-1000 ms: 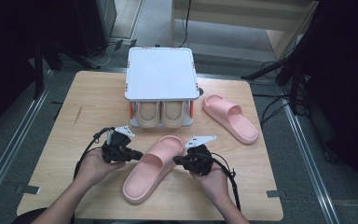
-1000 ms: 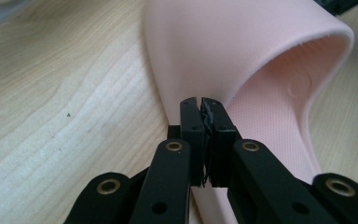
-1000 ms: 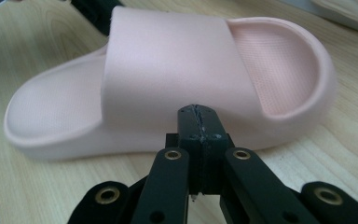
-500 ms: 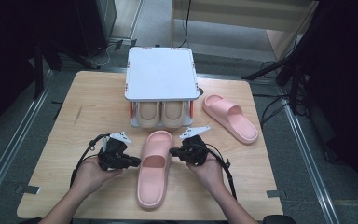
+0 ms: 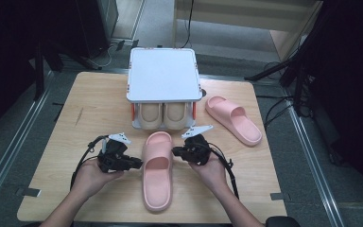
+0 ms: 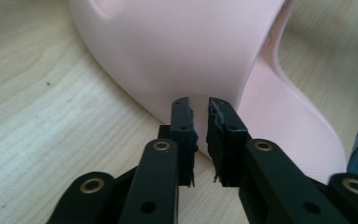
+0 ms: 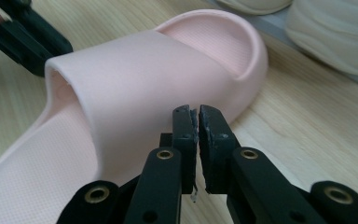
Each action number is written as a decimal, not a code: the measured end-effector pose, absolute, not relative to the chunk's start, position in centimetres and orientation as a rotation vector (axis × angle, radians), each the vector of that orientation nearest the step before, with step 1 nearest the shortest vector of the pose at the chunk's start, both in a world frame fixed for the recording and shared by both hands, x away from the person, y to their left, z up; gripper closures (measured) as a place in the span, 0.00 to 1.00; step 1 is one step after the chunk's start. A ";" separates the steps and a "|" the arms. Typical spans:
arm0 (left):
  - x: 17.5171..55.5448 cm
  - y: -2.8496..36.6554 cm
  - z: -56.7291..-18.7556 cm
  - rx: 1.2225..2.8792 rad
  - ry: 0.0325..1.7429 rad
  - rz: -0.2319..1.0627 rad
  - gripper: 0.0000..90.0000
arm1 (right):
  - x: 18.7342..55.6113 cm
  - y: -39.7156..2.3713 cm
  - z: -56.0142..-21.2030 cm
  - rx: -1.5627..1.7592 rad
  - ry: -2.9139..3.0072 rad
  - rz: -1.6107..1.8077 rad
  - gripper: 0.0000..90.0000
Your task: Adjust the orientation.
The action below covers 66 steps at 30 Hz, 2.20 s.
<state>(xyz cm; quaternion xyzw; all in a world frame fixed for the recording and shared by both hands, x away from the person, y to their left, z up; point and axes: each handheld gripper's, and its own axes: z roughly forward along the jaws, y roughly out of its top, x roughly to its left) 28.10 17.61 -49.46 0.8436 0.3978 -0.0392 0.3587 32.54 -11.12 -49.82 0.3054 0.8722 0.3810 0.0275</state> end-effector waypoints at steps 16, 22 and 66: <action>29.9 18.7 -48.1 2.118 1.032 -0.113 0.59 | 33.0 -17.4 -47.0 1.075 2.523 1.244 0.84; 30.5 17.9 -47.9 2.128 1.012 -0.124 0.59 | 33.1 -20.4 -46.1 1.152 2.436 1.250 0.84; 26.8 19.9 -47.8 2.094 1.072 -0.065 0.56 | 44.0 -28.1 -50.1 1.386 2.303 1.097 0.71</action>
